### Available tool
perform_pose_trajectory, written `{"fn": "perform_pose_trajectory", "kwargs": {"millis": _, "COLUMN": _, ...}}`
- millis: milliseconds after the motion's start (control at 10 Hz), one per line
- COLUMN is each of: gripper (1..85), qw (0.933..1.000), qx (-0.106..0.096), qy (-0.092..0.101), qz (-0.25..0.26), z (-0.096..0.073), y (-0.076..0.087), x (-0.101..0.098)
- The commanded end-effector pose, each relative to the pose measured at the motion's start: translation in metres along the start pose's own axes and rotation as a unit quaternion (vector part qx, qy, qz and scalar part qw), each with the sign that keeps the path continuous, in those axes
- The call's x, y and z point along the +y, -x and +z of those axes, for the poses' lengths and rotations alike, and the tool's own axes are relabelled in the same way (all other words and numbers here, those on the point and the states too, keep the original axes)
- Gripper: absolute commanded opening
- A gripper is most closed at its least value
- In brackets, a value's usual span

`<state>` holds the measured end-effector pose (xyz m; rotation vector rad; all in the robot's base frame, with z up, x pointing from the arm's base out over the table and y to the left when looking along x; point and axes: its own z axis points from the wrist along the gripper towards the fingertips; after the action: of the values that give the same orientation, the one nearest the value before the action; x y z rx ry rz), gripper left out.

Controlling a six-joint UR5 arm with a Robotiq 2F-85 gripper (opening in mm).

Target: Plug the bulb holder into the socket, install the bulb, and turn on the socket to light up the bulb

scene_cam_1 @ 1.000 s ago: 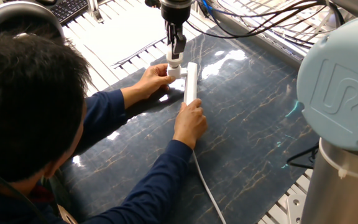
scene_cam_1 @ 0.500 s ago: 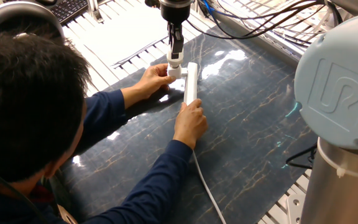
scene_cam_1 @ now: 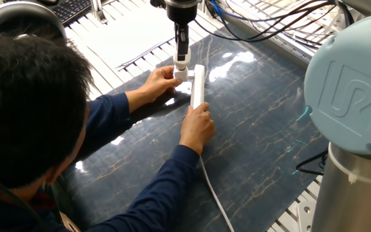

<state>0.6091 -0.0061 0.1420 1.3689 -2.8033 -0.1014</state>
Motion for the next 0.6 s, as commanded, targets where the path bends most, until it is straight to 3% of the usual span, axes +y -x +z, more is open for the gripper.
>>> {"fn": "perform_pose_trajectory", "kwargs": {"millis": 0, "gripper": 1.0, "qw": 0.9999, "qx": -0.005, "qy": 0.002, "qz": 0.011, "z": -0.0015, "y": 0.0022, "x": 0.0005}}
{"fn": "perform_pose_trajectory", "kwargs": {"millis": 500, "gripper": 1.0, "qw": 1.0, "qx": -0.006, "qy": 0.002, "qz": 0.004, "z": -0.0038, "y": -0.0012, "x": -0.0051}}
